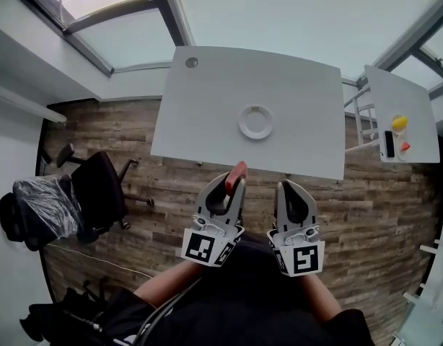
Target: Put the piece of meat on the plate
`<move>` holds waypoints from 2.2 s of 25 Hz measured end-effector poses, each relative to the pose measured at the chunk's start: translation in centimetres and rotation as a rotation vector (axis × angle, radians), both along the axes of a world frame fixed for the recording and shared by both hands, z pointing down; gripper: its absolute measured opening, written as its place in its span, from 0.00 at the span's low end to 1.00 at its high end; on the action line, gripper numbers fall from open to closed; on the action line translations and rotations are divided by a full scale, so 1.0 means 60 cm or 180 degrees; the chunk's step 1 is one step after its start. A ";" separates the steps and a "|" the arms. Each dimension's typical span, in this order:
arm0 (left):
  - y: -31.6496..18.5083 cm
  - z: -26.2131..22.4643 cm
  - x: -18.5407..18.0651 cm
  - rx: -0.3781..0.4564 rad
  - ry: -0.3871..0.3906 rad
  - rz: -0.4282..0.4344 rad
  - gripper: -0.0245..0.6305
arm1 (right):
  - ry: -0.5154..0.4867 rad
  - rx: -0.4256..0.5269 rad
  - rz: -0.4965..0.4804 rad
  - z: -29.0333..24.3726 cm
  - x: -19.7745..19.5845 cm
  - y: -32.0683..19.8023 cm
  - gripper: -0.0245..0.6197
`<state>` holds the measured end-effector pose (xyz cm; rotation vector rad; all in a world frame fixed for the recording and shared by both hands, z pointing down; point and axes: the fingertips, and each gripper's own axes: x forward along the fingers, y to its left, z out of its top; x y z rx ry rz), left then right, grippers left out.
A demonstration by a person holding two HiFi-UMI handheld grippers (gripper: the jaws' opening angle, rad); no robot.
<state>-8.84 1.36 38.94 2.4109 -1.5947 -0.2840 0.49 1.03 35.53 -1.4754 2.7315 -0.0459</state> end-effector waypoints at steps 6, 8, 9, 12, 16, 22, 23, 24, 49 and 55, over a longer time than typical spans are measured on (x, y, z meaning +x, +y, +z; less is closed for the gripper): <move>-0.043 0.010 -0.028 -0.0001 -0.0003 0.0109 0.17 | 0.0083 -0.0051 -0.0026 0.015 -0.054 -0.049 0.04; -0.055 0.010 -0.040 0.0021 -0.0018 0.0103 0.17 | 0.0152 -0.0051 -0.0046 0.020 -0.073 -0.058 0.04; -0.060 0.010 -0.045 0.0033 -0.0028 0.0100 0.17 | 0.0177 -0.0051 -0.0045 0.022 -0.080 -0.063 0.04; -0.076 0.009 -0.055 0.0062 -0.0026 0.0099 0.17 | 0.0221 -0.0064 -0.0013 0.026 -0.089 -0.076 0.04; -0.096 0.010 -0.065 0.0049 -0.0048 0.0083 0.17 | 0.0221 -0.0064 0.0076 0.024 -0.079 -0.097 0.04; -0.116 0.024 -0.084 -0.0060 -0.0081 -0.0075 0.17 | 0.0200 -0.0144 0.0179 0.033 -0.046 -0.128 0.04; -0.120 0.025 -0.085 -0.0090 -0.0062 -0.0087 0.17 | 0.0192 -0.0148 0.0168 0.034 -0.043 -0.130 0.04; -0.125 0.024 -0.087 -0.0109 -0.0051 -0.0110 0.17 | 0.0185 -0.0151 0.0149 0.033 -0.040 -0.131 0.04; -0.285 0.233 0.015 -0.0718 -0.0796 0.0292 0.17 | 0.0087 0.0006 0.0022 0.018 0.044 -0.218 0.04; -0.314 0.319 0.045 -0.1003 -0.0873 0.0465 0.17 | 0.0358 0.0298 -0.0009 -0.001 0.050 -0.228 0.04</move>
